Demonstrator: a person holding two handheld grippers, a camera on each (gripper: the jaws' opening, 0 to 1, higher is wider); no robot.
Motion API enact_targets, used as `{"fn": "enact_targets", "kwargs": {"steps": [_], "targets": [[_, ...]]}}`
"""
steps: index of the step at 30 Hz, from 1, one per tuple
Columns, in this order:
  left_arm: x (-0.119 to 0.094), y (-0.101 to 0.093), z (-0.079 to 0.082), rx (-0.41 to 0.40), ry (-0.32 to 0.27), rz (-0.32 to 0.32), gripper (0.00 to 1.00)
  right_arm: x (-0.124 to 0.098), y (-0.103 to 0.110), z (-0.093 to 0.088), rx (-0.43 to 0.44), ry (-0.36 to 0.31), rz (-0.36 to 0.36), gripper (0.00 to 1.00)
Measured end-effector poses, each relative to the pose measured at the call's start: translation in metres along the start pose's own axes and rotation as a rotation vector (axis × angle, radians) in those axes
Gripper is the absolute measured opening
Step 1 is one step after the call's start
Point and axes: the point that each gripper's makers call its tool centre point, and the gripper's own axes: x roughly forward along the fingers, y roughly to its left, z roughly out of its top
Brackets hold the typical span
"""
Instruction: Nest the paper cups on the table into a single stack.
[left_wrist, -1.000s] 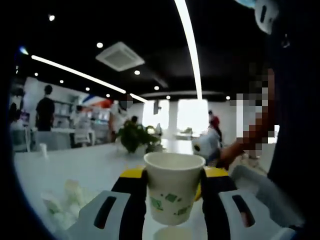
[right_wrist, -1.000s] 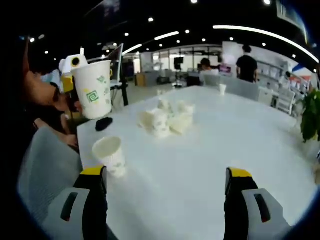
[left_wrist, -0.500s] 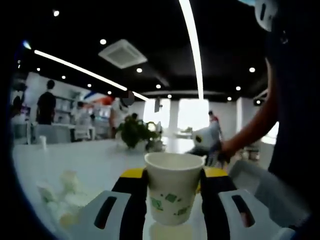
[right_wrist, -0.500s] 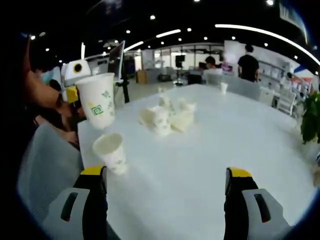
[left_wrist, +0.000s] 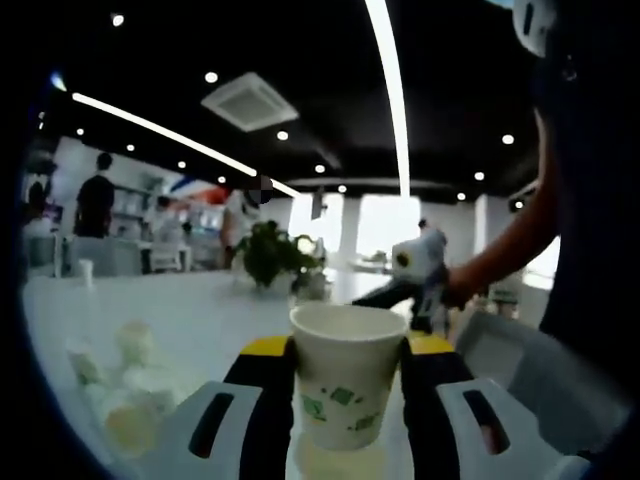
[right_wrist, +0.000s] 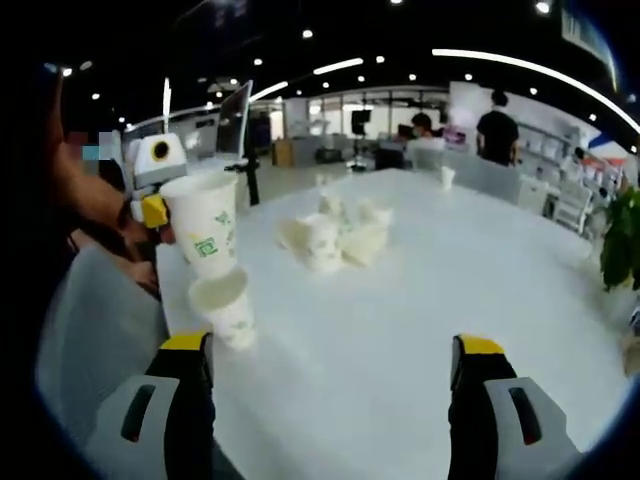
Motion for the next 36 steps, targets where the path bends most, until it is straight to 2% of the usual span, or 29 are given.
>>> {"fn": "enact_targets", "kwargs": {"steps": [7, 13, 17, 23, 36], "targets": [[0.001, 0.000, -0.012, -0.020, 0.019, 0.003, 0.41, -0.001, 0.000, 0.010, 0.004, -0.034, 0.003, 1.00], [0.000, 0.001, -0.022, -0.032, 0.036, 0.010, 0.41, -0.003, -0.001, 0.029, 0.062, -0.127, 0.016, 1.00], [-0.001, 0.002, -0.028, -0.038, 0.049, 0.013, 0.41, -0.003, -0.001, 0.037, 0.044, -0.167, 0.016, 1.00], [-0.003, 0.002, -0.038, -0.039, 0.083, 0.007, 0.41, -0.003, 0.001, 0.041, 0.028, -0.189, 0.024, 1.00], [-0.008, 0.001, -0.062, -0.034, 0.165, 0.004, 0.41, -0.001, 0.000, 0.036, 0.036, -0.174, 0.027, 1.00]]}}
